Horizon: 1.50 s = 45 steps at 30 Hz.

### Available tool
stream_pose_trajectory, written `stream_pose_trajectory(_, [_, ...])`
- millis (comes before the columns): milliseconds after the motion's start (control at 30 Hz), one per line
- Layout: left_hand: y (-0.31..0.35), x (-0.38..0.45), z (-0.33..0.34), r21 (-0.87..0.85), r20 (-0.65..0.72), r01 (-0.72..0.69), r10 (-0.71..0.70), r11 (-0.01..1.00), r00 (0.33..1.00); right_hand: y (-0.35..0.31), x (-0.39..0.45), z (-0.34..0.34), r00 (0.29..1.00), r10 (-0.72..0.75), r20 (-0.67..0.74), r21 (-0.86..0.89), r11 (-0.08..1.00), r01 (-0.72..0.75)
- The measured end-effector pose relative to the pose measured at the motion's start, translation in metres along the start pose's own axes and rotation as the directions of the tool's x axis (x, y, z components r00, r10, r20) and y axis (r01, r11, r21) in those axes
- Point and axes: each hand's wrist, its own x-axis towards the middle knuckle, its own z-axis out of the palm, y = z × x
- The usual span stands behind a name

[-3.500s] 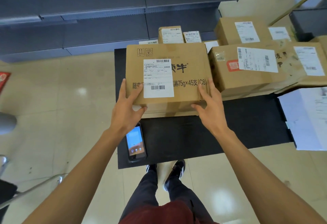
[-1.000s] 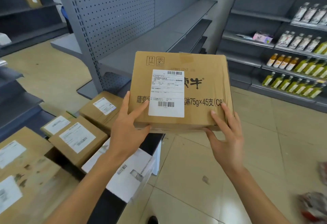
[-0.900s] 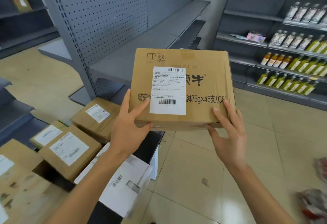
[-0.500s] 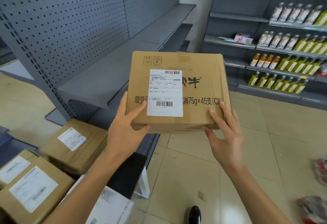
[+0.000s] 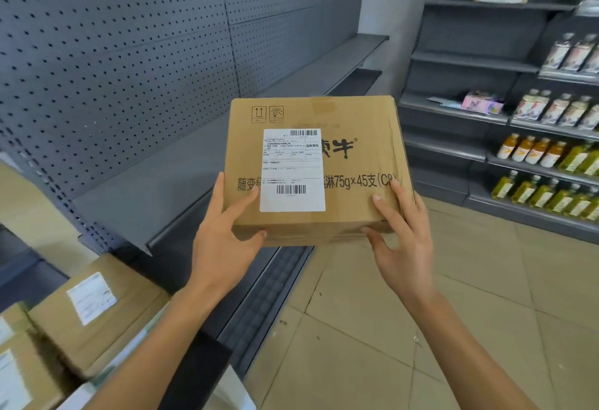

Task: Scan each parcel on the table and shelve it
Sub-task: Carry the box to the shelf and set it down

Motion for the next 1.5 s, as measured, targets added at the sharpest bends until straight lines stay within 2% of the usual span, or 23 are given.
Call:
stream_pose_trajectory(200, [-0.006,0.043,0.007,0.053,-0.045,0.026,-0.024,0.998,0.999,0.030,0.037,0.041,0.999,-0.021,0.025,0.081,0.996,0.019])
stream_pose_trajectory(367, [-0.021,0.078,0.002,0.033,-0.154,0.075,-0.069,0.997,0.986,0.044,0.080,0.089,0.996,-0.074,0.058,0.131,0.989,0.066])
stream_pose_trajectory(533, [-0.047,0.117,-0.018,0.094,-0.263,0.141,-0.112,0.985,0.958,0.055,0.135,0.160,0.977,-0.189,0.097,0.203,0.965,0.167])
stream_pose_trajectory(700, [-0.071,0.142,-0.037,0.148,-0.327,0.216,-0.158,0.965,0.932,0.051,0.170,0.224,0.968,-0.236,0.087,0.290,0.936,0.202])
stream_pose_trajectory(1100, [-0.091,0.154,-0.054,0.261,-0.581,0.434,-0.219,0.862,0.784,0.039,0.230,0.330,0.910,-0.391,0.139,0.571,0.782,0.249])
stream_pose_trajectory(1333, [-0.086,0.166,-0.040,0.358,-0.661,0.559,-0.220,0.748,0.718,0.036,0.267,0.370,0.864,-0.476,0.167,0.705,0.670,0.233])
stream_pose_trajectory(1500, [-0.082,0.174,-0.034,0.304,-0.685,0.626,-0.291,0.718,0.667,0.031,0.282,0.391,0.835,-0.507,0.211,0.758,0.625,0.188])
